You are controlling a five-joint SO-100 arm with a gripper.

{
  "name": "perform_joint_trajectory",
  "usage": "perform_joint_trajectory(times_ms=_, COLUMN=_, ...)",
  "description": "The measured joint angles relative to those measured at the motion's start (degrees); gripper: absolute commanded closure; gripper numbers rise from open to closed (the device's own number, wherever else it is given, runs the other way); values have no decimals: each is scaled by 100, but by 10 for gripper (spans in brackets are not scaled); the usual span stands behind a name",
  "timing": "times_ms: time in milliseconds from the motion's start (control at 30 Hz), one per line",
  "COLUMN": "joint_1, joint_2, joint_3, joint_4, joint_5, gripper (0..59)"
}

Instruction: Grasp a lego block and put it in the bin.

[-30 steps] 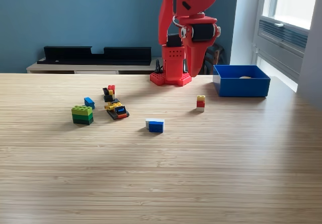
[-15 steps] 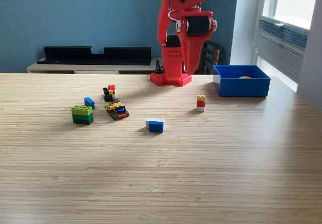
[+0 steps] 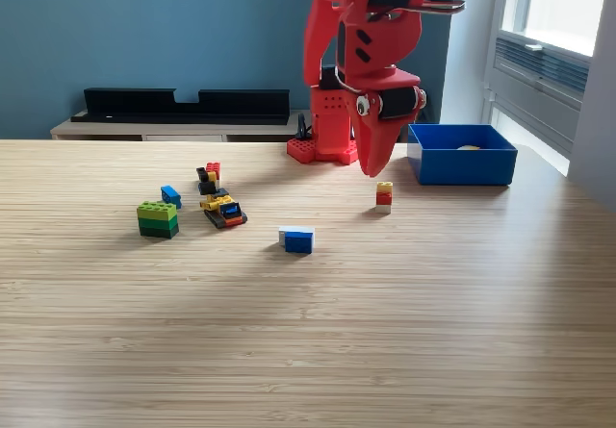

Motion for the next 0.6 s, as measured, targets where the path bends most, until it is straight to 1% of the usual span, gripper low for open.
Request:
perform_joint_trajectory(times_ms=133, joint_1=-79, joint_2=369, joint_3=536, joint_4=-290, joint_5=9, gripper=583)
perform_joint_trajectory(times_ms=233, joint_1=-211, joint_2=809, joint_3=765, joint_4=-352, joint_5=-97, gripper=530)
perform_joint_trajectory(times_ms=300, joint_1=-369, joint_2=1169, joint_3=888, joint_4=-352, joint_5=-202, gripper=483)
perform_joint_trajectory(times_ms=400, joint_1=-624, joint_2=1793, joint_3=1354, joint_4=-360, joint_5=-360, gripper=426)
perform_joint_trajectory(times_ms=467, joint_1=-826, joint_2=2153, joint_3=1723, joint_4=-360, joint_5=-457, gripper=402)
perform_joint_trajectory(times_ms=600, joint_1=-1169, joint_2=2769, joint_3=2522, joint_4=-466, joint_5=-536, gripper=380)
